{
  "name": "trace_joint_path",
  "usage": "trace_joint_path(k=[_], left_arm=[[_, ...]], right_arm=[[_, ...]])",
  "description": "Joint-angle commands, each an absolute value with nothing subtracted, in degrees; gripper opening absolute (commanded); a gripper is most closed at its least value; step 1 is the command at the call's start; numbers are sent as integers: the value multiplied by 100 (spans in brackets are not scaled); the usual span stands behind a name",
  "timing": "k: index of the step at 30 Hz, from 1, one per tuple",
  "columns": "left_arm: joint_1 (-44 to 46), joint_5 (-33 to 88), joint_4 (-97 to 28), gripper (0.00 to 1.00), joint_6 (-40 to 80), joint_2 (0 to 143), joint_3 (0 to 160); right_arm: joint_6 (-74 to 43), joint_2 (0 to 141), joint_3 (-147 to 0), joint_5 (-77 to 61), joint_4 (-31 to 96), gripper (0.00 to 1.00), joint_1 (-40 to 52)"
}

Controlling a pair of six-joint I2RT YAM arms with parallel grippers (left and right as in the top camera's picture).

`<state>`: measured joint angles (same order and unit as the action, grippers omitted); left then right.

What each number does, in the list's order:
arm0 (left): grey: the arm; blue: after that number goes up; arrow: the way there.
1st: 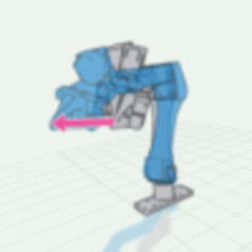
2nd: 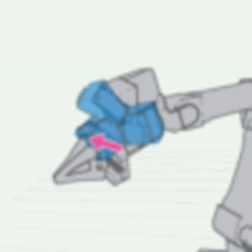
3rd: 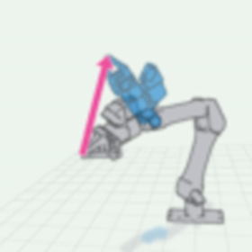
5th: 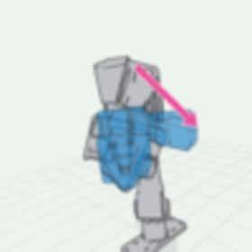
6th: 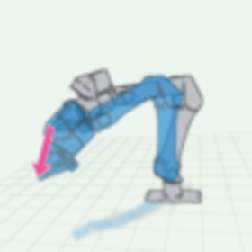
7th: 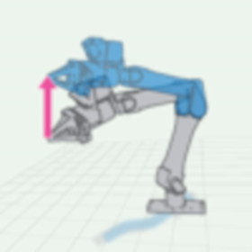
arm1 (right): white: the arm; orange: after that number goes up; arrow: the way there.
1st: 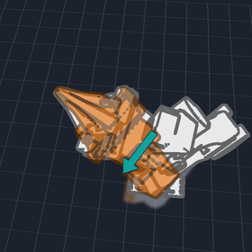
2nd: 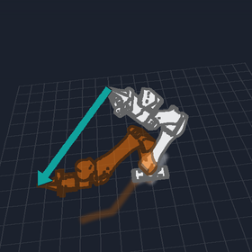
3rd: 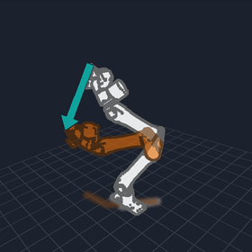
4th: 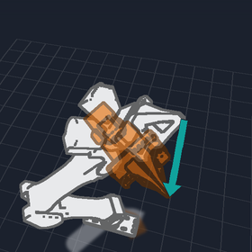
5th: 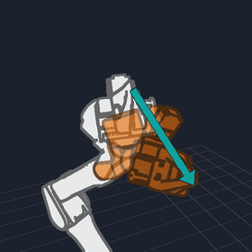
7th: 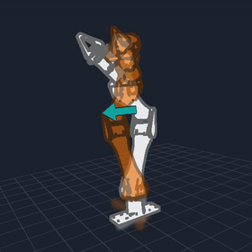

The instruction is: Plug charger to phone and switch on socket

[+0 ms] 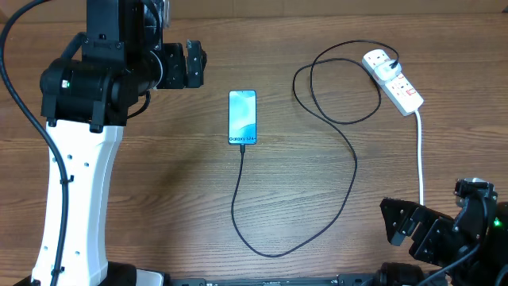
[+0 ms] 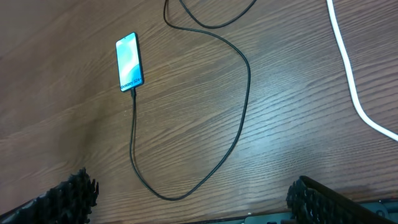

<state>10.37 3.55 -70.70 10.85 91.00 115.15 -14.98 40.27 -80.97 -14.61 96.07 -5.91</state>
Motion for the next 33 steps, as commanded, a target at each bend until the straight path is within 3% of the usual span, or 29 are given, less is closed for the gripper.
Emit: trace_joint_path(k=[1, 33], left_arm=[[1015, 274, -7052, 100, 1184, 9120, 11522], [1015, 276, -7052, 100, 1181, 9120, 11522]], right_arm=[[-1479, 3986, -8084, -1420, 9590, 100, -563], [-1076, 3299, -7660, -1424, 8827, 100, -565]])
